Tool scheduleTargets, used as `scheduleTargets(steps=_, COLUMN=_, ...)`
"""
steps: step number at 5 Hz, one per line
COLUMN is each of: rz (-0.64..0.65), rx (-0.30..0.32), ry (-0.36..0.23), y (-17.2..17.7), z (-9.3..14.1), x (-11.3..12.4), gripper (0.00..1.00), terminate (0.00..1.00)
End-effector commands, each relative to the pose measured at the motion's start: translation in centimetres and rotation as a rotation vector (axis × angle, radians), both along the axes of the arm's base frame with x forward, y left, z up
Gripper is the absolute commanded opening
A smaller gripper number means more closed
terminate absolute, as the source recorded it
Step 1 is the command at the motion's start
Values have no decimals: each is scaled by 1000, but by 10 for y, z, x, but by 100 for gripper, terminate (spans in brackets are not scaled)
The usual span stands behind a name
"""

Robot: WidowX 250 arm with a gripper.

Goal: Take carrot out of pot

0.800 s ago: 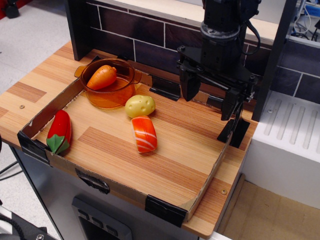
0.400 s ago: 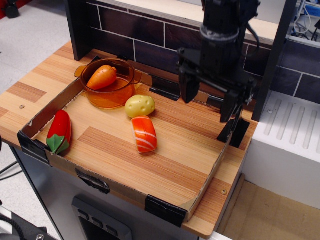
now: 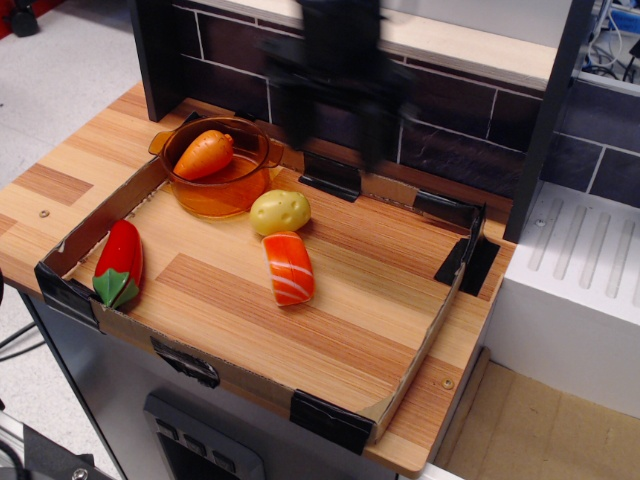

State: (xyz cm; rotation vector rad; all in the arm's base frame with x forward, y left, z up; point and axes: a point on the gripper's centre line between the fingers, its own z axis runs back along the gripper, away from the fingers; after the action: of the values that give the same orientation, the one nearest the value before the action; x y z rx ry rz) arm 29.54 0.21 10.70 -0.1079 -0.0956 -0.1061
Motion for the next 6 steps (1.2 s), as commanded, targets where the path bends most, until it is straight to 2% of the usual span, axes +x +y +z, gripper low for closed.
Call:
scheduleTargets(steps=1, rz=1, rx=51, ry=-76, y=66, z=17, x=15, gripper=100, terminate=0)
scheduleTargets(steps=2, rz=14, rx=119, ry=-78, y=87, z=5, x=24, gripper=100, terminate=0)
scheduleTargets(steps=4, rz=38, rx=178, ry=-35, y=105, z=-17, x=32, gripper=100, terminate=0)
scheduleTargets(steps=6, rz=59, rx=208, ry=-30, y=121, z=-25, x=40, gripper=100, terminate=0)
